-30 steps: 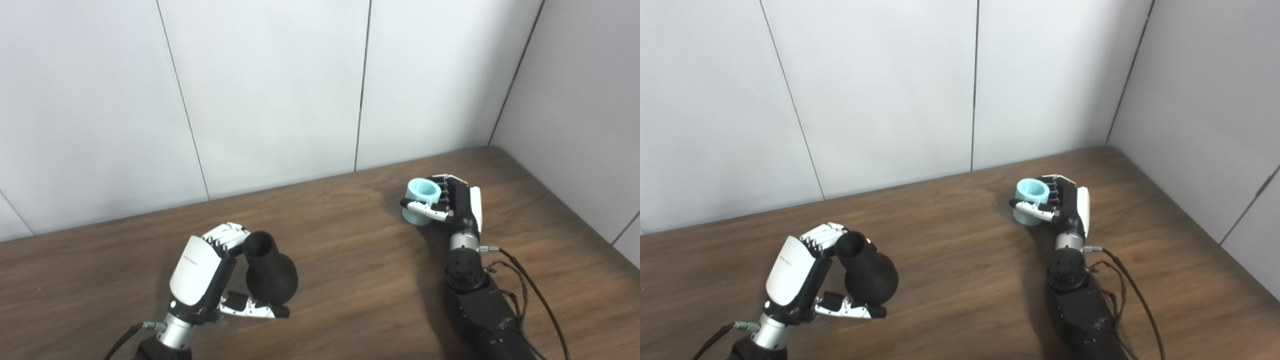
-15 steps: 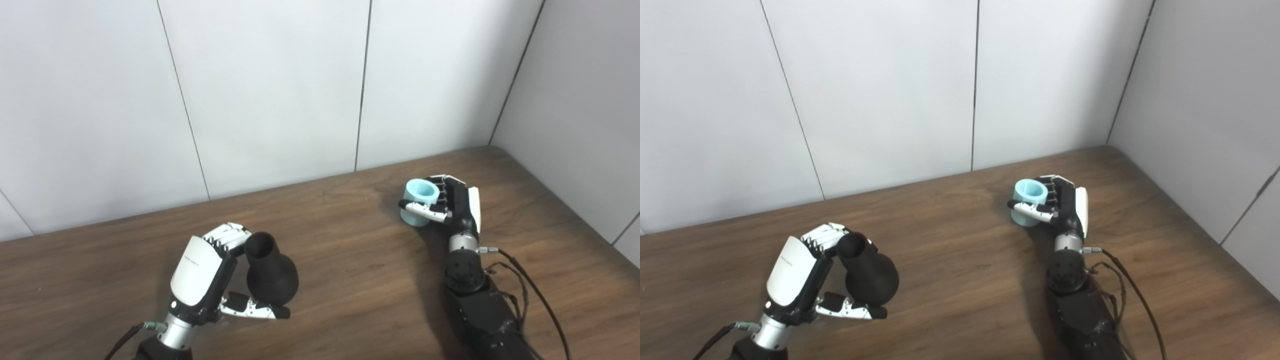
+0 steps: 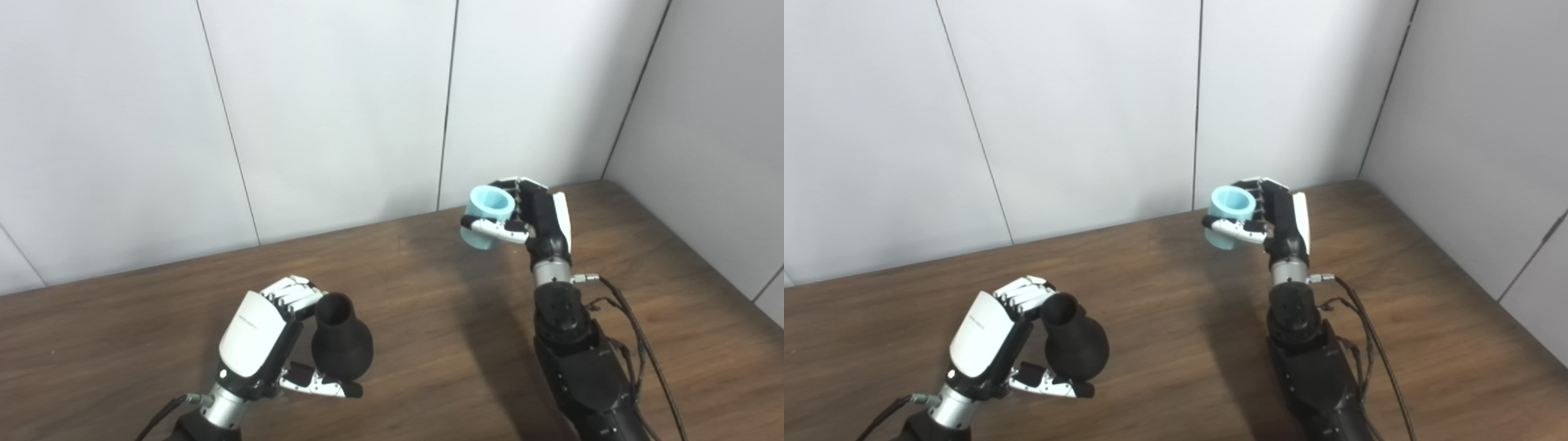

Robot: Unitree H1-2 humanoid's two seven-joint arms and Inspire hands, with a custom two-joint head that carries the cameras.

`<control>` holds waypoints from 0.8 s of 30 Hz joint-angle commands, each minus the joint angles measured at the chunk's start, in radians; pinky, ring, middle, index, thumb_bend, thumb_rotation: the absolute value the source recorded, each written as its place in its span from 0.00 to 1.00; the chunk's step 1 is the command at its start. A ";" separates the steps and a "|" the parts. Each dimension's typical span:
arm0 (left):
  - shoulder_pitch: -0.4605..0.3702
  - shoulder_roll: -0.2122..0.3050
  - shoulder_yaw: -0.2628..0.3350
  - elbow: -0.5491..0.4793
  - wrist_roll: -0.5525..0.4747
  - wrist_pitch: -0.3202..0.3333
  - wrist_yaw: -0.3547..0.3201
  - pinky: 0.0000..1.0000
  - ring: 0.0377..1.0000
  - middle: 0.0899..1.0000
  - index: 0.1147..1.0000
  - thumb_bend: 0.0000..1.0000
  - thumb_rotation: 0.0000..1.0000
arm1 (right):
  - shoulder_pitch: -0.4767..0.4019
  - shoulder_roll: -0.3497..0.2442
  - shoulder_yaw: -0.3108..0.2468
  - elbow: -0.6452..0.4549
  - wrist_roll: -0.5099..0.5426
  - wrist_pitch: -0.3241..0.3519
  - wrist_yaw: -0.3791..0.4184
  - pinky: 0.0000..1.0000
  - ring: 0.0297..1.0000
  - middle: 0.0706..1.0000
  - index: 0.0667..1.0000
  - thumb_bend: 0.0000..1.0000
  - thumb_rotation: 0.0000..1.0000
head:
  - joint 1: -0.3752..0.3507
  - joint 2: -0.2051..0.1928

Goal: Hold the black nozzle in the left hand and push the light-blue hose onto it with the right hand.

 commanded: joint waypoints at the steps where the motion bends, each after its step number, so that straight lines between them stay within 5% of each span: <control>1: 0.203 0.012 -0.055 0.200 0.010 -0.001 0.032 0.61 0.43 0.42 0.43 0.50 0.00 | -0.033 -0.013 0.005 -0.098 -0.010 0.011 0.025 0.35 0.41 0.45 0.46 0.52 0.00 | 0.010 0.001; 14: 0.211 -0.019 -0.008 0.218 0.038 -0.001 0.000 0.60 0.43 0.42 0.42 0.51 0.00 | -0.010 0.052 0.047 -0.325 0.015 0.089 0.120 0.33 0.42 0.45 0.45 0.52 0.00 | 0.071 0.009; 24: 0.224 -0.045 0.056 0.240 0.040 -0.001 -0.081 0.62 0.45 0.41 0.44 0.50 0.00 | 0.025 0.080 0.094 -0.439 0.022 0.075 0.187 0.33 0.42 0.45 0.45 0.52 0.00 | 0.124 0.019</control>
